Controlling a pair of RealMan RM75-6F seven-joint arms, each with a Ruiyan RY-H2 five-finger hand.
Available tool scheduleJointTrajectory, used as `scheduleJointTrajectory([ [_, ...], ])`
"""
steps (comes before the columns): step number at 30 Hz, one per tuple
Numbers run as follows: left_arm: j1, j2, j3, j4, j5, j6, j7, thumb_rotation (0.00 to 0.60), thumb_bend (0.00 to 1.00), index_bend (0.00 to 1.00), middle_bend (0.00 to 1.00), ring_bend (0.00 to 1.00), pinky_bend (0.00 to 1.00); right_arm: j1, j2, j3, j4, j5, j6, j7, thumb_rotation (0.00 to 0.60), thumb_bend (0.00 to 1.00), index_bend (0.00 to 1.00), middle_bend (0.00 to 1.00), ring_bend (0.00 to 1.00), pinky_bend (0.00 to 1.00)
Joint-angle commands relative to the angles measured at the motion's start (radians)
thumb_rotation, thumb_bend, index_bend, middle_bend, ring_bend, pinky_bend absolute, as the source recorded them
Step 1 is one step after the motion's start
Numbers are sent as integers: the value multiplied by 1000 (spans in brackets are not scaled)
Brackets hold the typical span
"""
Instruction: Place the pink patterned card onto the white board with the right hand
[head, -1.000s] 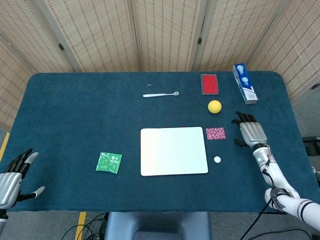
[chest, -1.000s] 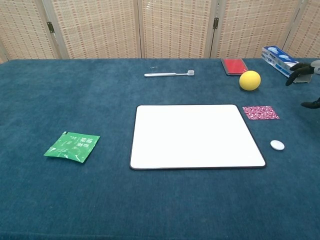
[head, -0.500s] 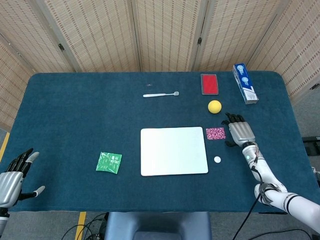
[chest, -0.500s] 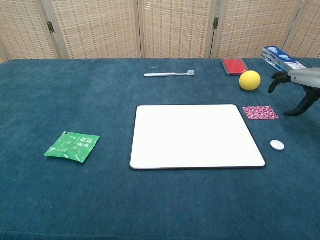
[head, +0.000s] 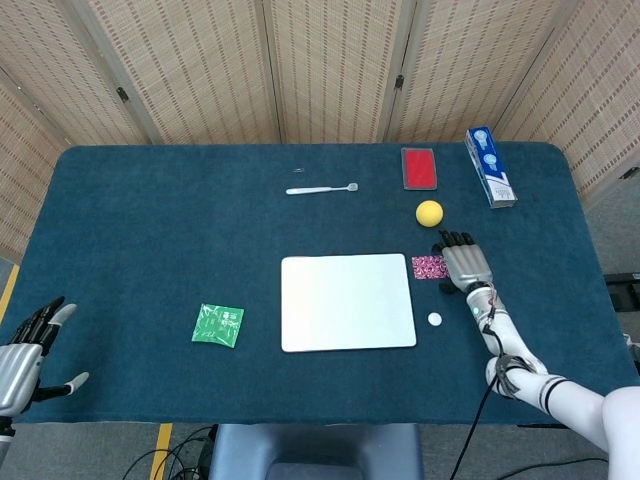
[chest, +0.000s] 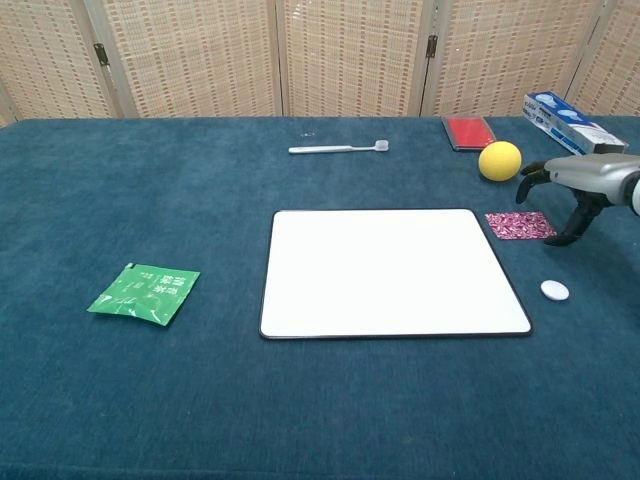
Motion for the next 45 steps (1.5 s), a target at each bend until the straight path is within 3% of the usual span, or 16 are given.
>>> scheduleJointTrajectory([
  [1,0,1,1,2,2,0,-4,600,211,0,0,0,151,8,-8,1,7,11,-7,-4,600,171,259,0,0,0],
  [13,-2,-1,-1,8,-7,-6,-6,600,211,0,0,0,151,40,-37,-3,53,42,-40,-13,600,171,267,0,0,0],
  [28,-2,1,-3,17,-7,-2,-24,600,211,0,0,0,151,58,-63,-13,88,66,-47,-30,600,205,411,0,0,0],
  [33,1,0,-3,17,-8,2,-20,600,211,0,0,0,151,47,-18,-1,7,49,5,-22,600,208,414,0,0,0],
  [40,2,-4,0,3,4,9,2,600,211,0,0,0,151,23,93,11,-207,26,108,-44,600,210,414,0,0,0],
  [45,4,0,4,-5,21,21,-5,600,211,0,0,0,151,30,113,5,-317,18,144,-82,600,211,414,0,0,0],
])
